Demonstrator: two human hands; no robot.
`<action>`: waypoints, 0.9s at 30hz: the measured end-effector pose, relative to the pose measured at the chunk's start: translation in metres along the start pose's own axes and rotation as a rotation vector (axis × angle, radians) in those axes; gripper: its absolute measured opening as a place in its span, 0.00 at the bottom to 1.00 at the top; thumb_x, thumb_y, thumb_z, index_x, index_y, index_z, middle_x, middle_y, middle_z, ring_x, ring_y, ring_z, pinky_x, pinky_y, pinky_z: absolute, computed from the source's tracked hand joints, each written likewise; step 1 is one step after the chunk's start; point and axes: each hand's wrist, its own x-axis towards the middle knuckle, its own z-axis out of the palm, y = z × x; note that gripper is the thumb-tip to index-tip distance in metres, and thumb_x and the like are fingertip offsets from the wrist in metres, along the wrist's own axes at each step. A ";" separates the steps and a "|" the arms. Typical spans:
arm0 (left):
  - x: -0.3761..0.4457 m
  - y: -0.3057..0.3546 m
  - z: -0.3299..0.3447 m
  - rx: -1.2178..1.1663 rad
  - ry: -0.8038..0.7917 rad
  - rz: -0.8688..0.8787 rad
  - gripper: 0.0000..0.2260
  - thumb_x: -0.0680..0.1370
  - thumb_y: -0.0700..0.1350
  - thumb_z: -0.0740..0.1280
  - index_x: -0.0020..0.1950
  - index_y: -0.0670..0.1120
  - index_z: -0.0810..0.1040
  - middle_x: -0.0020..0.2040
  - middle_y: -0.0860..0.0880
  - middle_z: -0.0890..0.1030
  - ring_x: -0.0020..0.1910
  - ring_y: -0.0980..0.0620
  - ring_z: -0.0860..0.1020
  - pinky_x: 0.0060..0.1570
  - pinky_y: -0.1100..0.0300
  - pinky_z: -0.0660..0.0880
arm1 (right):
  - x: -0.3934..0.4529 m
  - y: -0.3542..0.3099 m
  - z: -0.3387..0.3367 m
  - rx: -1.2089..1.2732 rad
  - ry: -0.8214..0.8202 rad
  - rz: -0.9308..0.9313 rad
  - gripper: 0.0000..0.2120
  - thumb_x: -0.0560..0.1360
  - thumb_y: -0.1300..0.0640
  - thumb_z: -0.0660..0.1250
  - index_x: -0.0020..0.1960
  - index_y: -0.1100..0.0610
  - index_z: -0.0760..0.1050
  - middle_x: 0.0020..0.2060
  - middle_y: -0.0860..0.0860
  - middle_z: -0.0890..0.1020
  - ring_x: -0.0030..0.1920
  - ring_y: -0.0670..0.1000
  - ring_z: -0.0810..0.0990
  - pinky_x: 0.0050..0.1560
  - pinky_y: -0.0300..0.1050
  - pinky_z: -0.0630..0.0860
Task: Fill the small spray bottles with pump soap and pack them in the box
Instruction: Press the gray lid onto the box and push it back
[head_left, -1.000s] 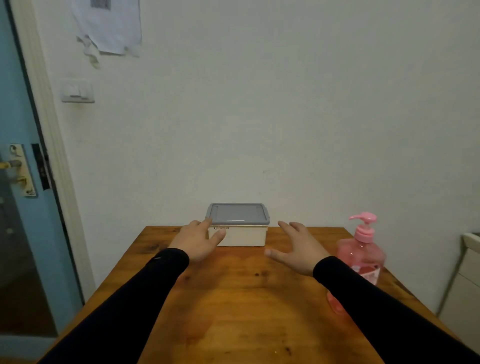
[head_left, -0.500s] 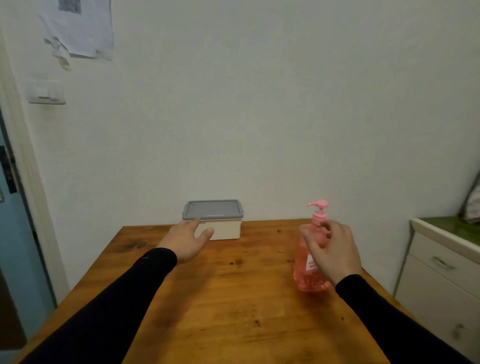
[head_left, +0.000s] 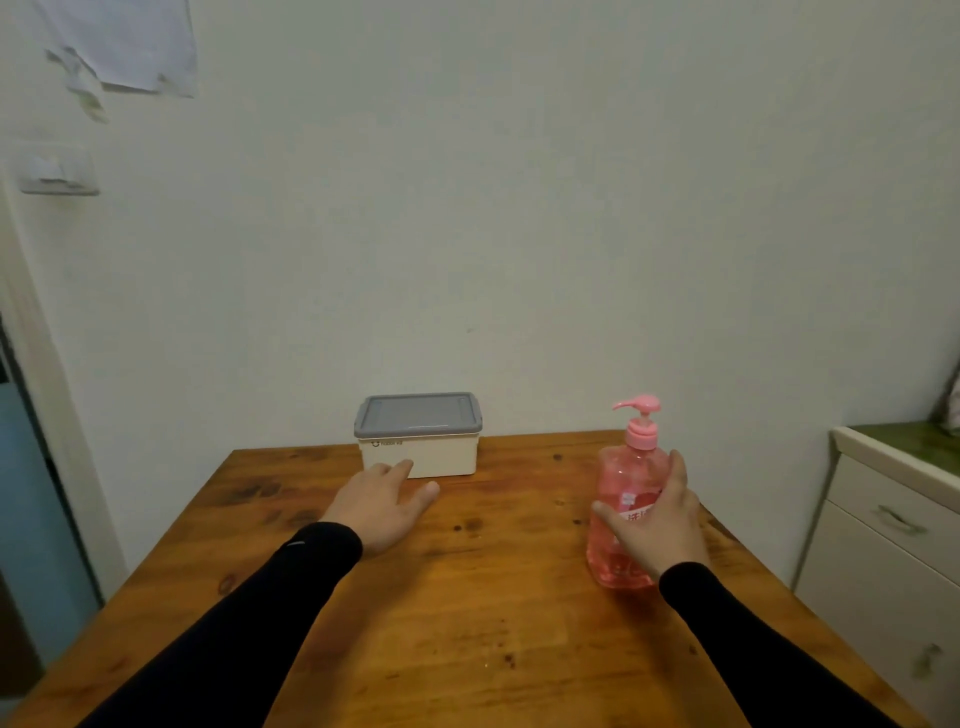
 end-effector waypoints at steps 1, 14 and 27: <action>0.002 -0.001 0.001 0.007 -0.003 -0.006 0.33 0.77 0.67 0.51 0.76 0.50 0.57 0.74 0.45 0.63 0.72 0.46 0.61 0.67 0.52 0.60 | 0.001 0.001 0.002 0.000 0.016 -0.008 0.56 0.60 0.40 0.77 0.73 0.43 0.43 0.70 0.60 0.63 0.66 0.63 0.69 0.59 0.61 0.71; 0.051 -0.019 0.009 0.054 0.008 -0.030 0.33 0.77 0.67 0.50 0.76 0.50 0.57 0.74 0.46 0.63 0.72 0.46 0.61 0.68 0.51 0.60 | 0.039 -0.019 0.037 0.004 0.063 -0.109 0.52 0.57 0.43 0.80 0.72 0.45 0.51 0.67 0.54 0.71 0.63 0.58 0.74 0.56 0.55 0.74; 0.142 -0.054 0.014 0.091 0.050 0.011 0.30 0.79 0.64 0.49 0.75 0.49 0.59 0.73 0.46 0.66 0.70 0.47 0.63 0.67 0.53 0.60 | 0.132 -0.073 0.131 0.146 0.028 -0.164 0.50 0.61 0.45 0.79 0.73 0.47 0.51 0.66 0.54 0.71 0.62 0.58 0.74 0.57 0.55 0.74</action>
